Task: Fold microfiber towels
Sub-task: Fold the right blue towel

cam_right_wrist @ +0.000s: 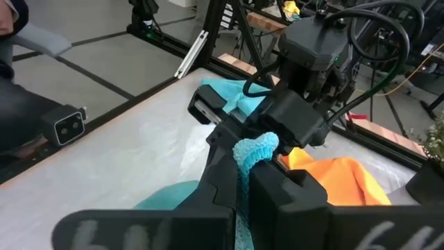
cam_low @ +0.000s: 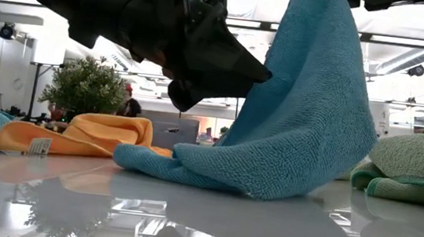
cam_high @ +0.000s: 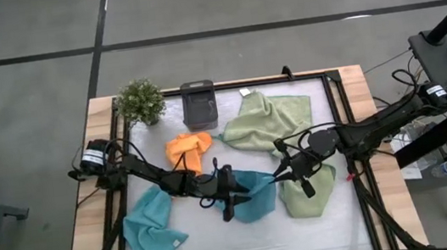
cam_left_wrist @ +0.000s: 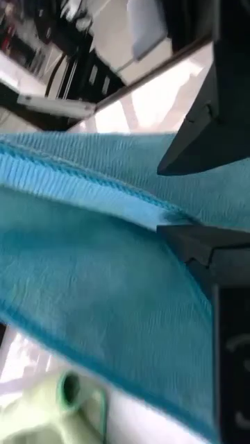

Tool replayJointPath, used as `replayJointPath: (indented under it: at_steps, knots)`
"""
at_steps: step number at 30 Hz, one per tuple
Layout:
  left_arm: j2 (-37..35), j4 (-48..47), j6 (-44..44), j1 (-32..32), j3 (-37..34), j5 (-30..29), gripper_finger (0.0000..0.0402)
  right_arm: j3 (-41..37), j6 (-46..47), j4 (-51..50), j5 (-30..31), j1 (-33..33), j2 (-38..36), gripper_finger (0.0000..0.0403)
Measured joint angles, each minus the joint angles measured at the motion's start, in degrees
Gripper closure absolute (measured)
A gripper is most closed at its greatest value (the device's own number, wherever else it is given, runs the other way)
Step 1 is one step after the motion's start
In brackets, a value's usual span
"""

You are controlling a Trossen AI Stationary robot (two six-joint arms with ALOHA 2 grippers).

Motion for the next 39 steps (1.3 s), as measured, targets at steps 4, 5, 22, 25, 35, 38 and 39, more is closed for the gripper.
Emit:
replayJointPath:
  at_steps: [4, 5, 22, 25, 35, 38, 39]
  knots:
    - [0.00, -0.26, 0.03, 0.04, 0.00, -2.17, 0.0261, 0.00, 0.15, -0.02, 0.00, 0.00, 0.23, 0.0394]
    - [0.00, -0.49, 0.01, 0.04, -0.02, -2.45, 0.0258, 0.00, 0.26, 0.02, 0.00, 0.00, 0.25, 0.0394]
    - [7.02, 0.64, -5.06, 0.04, 0.37, -2.90, 0.0256, 0.00, 0.81, 0.24, 0.02, -0.02, 0.23, 0.0394]
    - [7.65, 0.51, -7.60, 0.04, 0.44, -0.24, 0.0256, 0.00, 0.78, 0.24, 0.02, -0.02, 0.23, 0.0394]
    - [5.75, -3.02, -7.81, -0.04, -0.02, 5.55, 0.0312, 0.00, 0.79, 0.42, 0.01, -0.02, 0.23, 0.0394]
    - [5.75, -4.11, -7.86, -0.04, -0.02, 6.60, 0.0346, 0.00, 0.79, 0.42, 0.00, -0.02, 0.23, 0.0394]
    - [5.75, -4.58, -7.87, -0.04, -0.03, 6.90, 0.0359, 0.00, 0.79, 0.42, 0.02, -0.02, 0.23, 0.0394]
